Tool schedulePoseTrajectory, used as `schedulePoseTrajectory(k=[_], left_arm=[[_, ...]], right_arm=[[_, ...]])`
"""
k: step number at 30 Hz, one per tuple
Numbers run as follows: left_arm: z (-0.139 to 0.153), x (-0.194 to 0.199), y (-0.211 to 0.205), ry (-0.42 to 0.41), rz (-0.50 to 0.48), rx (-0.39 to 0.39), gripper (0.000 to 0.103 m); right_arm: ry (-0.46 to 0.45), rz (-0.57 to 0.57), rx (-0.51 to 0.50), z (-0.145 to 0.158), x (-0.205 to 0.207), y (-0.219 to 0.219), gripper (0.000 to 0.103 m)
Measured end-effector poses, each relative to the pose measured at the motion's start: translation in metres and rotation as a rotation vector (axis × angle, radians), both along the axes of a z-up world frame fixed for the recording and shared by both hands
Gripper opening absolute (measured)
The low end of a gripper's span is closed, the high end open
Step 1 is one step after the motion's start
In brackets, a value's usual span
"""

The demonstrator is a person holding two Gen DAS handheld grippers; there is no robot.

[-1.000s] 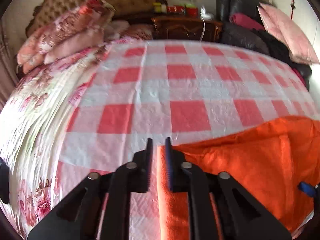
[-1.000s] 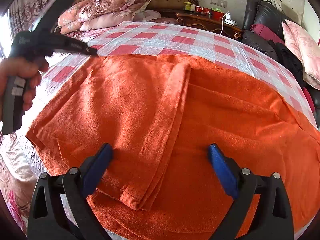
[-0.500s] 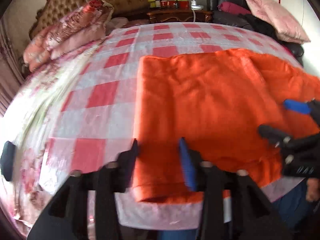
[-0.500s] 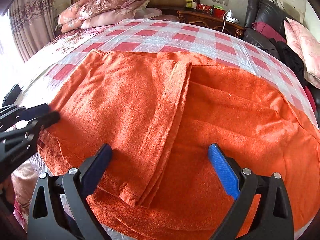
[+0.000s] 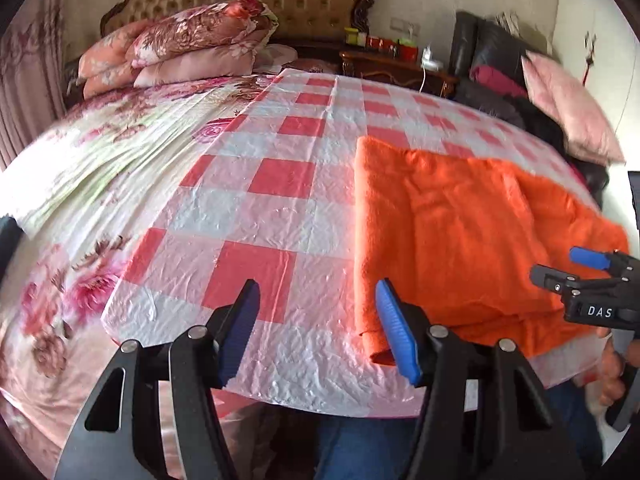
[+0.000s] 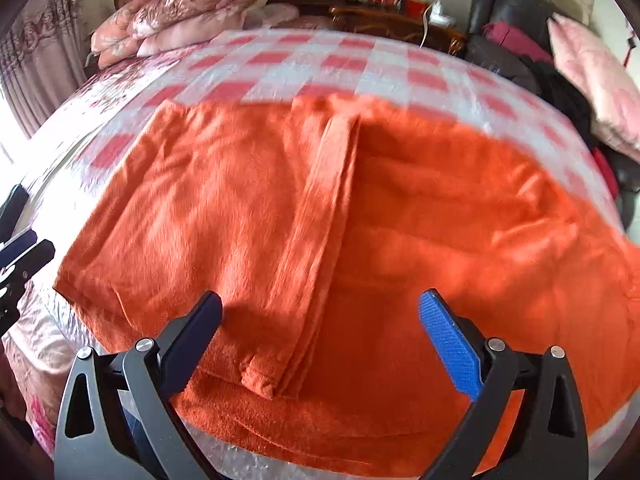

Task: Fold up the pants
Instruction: 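Grasp the folded pants edge with the left tool and lift it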

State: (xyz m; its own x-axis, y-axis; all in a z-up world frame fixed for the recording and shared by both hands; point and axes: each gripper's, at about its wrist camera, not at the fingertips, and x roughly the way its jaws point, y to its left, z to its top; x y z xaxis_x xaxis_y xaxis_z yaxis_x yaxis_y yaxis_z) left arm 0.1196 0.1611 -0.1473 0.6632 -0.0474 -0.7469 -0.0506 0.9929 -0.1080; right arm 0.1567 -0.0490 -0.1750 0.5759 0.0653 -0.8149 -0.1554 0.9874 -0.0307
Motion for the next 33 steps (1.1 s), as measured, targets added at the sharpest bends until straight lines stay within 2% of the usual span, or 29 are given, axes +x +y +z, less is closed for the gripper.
schedulePoseTrajectory(k=[4,6,7,10,13,18,21,22,25,29,32,33], left_arm=[[-0.007,0.001,0.018,0.005,0.021,-0.236,0.049],[-0.014,0.003,0.024,0.017,0.017,-0.353,0.042],[-0.019,0.005,0.027,0.027,0.016,-0.407,0.042],[-0.029,0.007,0.029,0.058,0.022,-0.477,0.041],[-0.029,0.005,0.022,0.07,-0.011,-0.491,0.041],[-0.044,0.0,0.03,0.118,-0.019,-0.716,0.041],[-0.062,0.001,0.039,0.153,0.007,-0.933,0.041],[-0.066,0.001,0.04,0.155,0.023,-0.967,0.04],[-0.066,0.001,0.04,0.161,0.072,-0.992,0.039],[-0.057,0.006,0.035,0.16,0.093,-0.938,0.039],[-0.055,0.011,0.031,0.179,0.12,-0.926,0.034],[-0.054,0.012,0.029,0.183,0.124,-0.91,0.029]], right_arm=[[-0.047,0.025,-0.001,0.02,0.015,0.01,0.095],[-0.06,0.031,-0.019,0.022,0.025,0.016,0.095],[-0.055,0.041,-0.036,0.02,0.032,0.02,0.095],[-0.027,0.068,-0.099,0.006,0.041,0.029,0.094],[0.006,0.071,-0.147,-0.01,0.039,0.031,0.094],[0.009,0.055,-0.12,-0.011,0.026,0.021,0.095],[0.018,0.106,-0.104,-0.013,0.017,0.025,0.095],[0.015,0.121,-0.127,-0.017,0.012,0.028,0.094],[0.015,0.106,-0.104,-0.017,0.007,0.024,0.096],[0.035,0.108,-0.07,-0.019,0.008,0.021,0.096],[0.032,0.107,-0.07,-0.019,0.008,0.021,0.097],[0.034,0.103,-0.068,-0.019,0.009,0.021,0.097]])
